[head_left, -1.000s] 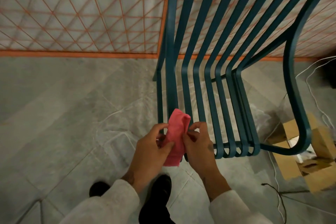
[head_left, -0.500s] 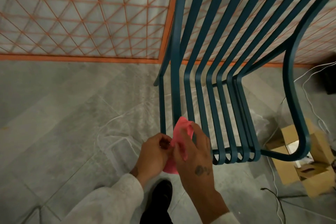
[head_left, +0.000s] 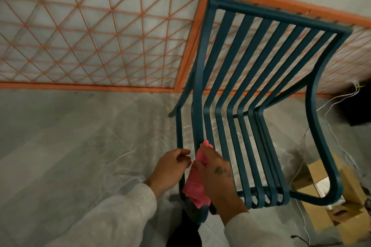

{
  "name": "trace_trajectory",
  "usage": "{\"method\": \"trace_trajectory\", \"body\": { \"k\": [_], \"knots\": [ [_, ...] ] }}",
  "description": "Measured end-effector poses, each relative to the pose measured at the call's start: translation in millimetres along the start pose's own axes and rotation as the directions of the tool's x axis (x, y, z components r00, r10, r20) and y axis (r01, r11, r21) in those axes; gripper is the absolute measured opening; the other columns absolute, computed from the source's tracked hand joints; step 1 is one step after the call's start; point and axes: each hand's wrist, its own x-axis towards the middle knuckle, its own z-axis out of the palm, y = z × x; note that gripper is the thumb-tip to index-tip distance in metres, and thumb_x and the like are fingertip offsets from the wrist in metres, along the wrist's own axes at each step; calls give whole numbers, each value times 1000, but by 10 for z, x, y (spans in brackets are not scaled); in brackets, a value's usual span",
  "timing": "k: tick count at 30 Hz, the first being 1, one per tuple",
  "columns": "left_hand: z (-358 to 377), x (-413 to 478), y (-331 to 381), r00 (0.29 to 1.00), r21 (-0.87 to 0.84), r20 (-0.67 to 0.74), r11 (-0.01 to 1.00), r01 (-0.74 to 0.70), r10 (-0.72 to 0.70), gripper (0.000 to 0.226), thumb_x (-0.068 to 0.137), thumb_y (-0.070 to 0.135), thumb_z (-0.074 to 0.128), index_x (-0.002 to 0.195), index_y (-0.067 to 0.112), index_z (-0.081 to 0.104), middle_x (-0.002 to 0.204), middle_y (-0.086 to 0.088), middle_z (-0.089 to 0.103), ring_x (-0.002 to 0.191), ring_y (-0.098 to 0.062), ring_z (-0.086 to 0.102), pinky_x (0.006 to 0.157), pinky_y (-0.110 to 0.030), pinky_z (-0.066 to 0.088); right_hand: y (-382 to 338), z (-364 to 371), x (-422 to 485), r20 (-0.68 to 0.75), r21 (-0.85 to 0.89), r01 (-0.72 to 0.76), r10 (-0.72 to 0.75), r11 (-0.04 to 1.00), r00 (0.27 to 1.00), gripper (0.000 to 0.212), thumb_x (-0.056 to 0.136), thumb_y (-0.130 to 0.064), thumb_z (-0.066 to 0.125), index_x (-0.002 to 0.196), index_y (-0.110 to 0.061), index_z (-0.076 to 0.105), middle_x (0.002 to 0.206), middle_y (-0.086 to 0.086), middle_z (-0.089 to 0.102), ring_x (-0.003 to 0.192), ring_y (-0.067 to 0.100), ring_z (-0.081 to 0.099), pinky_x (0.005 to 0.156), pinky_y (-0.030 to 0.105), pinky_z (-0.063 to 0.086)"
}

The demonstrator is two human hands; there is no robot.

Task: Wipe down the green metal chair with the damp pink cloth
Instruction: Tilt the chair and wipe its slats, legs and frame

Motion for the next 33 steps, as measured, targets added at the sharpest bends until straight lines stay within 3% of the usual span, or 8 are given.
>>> {"method": "trace_trajectory", "body": {
  "k": [5,9,16,20,23,25,28,33],
  "knots": [
    [-38,367,264,998,-41,-52,999,19,-21,34,94,24,54,127,24,60,120,4,66,105,-14,65,97,-40,53,-105,-143,620,17,131,-32,30,991,999,39,91,-23,64,128,-29,52,96,-16,49,91,6,51,83,17,42],
    [-57,586,456,975,35,-223,999,-2,10,36,93,22,58,129,20,59,121,7,63,109,-10,59,97,-26,45,-122,-225,1065,10,264,-37,35,964,999,37,83,-20,71,101,-35,43,79,-23,48,74,2,51,65,14,42],
    [-64,801,847,935,141,-340,988,-58,104,47,85,32,70,128,22,54,106,9,62,82,4,56,57,-5,43,-192,-451,1841,-3,369,45,-47,928,999,37,82,-18,74,107,-25,48,91,-16,54,79,1,53,52,3,39],
    [-76,866,1024,894,182,-441,983,7,75,64,78,31,78,133,19,48,110,7,61,83,-1,55,68,-10,42,-303,-567,2215,-34,468,93,-87,879,996,44,76,-24,80,105,-34,49,96,-18,57,95,7,57,72,9,48],
    [-56,898,1080,876,113,-482,993,45,16,69,73,32,83,131,24,46,91,11,59,76,-1,55,59,-11,41,-413,-679,2439,-96,548,149,-115,823,989,45,75,-23,82,107,-34,51,101,-17,58,98,6,60,77,15,49],
    [-44,927,1065,891,94,-453,992,88,-36,60,73,32,83,123,23,51,84,8,64,72,-2,59,62,-13,48,-505,-766,2530,-165,603,195,-118,774,979,44,77,-22,80,111,-31,54,105,-17,59,98,3,59,80,16,49],
    [-9,957,1004,915,87,-397,989,116,-73,35,78,24,80,109,16,67,85,3,72,80,-13,69,83,-34,58,-594,-818,2617,-208,644,219,-108,733,972,42,82,-21,76,118,-28,58,110,-15,60,98,0,58,87,20,50],
    [51,938,926,910,-31,-401,994,102,-106,23,81,13,75,103,14,70,85,-2,74,80,-17,71,75,-34,61,-347,-523,2406,-61,666,88,-64,741,996,51,84,-25,74,131,-27,54,127,-7,59,111,8,57,93,26,49]
  ]
}}
